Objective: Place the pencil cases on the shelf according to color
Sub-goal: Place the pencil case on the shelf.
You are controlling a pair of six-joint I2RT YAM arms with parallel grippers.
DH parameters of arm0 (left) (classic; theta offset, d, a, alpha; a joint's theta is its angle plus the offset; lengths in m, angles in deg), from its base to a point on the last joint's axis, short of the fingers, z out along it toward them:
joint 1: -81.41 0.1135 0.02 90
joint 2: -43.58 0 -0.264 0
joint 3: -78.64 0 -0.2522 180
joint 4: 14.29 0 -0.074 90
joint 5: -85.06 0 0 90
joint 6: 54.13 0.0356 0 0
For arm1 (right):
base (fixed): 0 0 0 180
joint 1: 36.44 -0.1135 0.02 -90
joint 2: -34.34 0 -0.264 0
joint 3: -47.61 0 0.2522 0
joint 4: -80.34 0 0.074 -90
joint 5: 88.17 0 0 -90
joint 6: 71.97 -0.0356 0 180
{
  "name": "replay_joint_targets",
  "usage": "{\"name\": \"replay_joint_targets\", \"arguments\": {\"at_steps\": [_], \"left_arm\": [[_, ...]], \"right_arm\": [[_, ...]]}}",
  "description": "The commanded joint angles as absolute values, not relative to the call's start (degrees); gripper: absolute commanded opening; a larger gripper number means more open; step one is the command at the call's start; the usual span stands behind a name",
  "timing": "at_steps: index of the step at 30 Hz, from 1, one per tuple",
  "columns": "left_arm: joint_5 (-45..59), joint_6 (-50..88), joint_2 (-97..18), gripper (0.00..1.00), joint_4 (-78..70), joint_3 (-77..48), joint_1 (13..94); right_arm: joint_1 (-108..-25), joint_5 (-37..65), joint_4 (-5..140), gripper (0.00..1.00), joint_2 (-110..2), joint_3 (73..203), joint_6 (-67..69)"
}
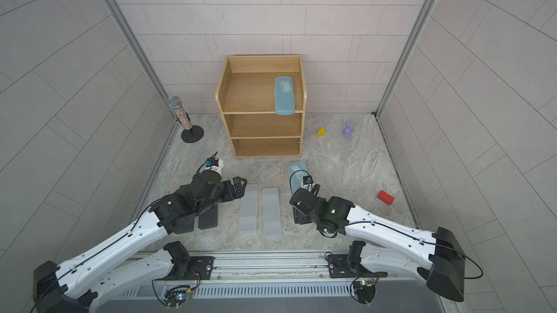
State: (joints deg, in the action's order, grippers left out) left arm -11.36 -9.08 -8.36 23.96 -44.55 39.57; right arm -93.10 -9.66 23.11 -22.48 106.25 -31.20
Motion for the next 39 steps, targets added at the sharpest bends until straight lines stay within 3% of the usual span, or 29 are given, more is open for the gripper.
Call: {"name": "replay_joint_targets", "arguments": {"at_steps": [1, 13, 24, 28, 31, 39], "left_arm": [[-9.08, -6.35, -11.3, 1.0, 26.02, -38.82, 42.3], [6.23, 2.32, -17.75, 1.0, 32.17, -24.95, 60.75], [5.14, 5.48, -21.66, 1.0, 29.08, -18.81, 62.24], [5.69, 6.51, -22.26, 1.0, 26.49, -19.43, 62.59], [6.55, 6.86, -23.96, 1.0, 26.91, -19.17, 63.0], [7.28, 7.3, -23.37, 1.0, 23.72, -23.14, 64.56]], "right_arm": [[-93.54, -11.52, 16.56, 0.56, -20.77, 110.83, -28.31], [-92.52, -11.18, 14.28, 0.57, -30.81, 134.87, -20.82], [-86.91, -11.41, 16.11, 0.58, -47.08, 158.39, -17.05], [-83.81, -5.7, 20.37, 0.62, -52.28, 164.39, -12.76], [-81.04, -2.62, 23.1, 0.53, -55.71, 168.39, -12.83], [-78.48, -0.18, 22.95, 0.57, -66.83, 182.55, -11.59]]}}
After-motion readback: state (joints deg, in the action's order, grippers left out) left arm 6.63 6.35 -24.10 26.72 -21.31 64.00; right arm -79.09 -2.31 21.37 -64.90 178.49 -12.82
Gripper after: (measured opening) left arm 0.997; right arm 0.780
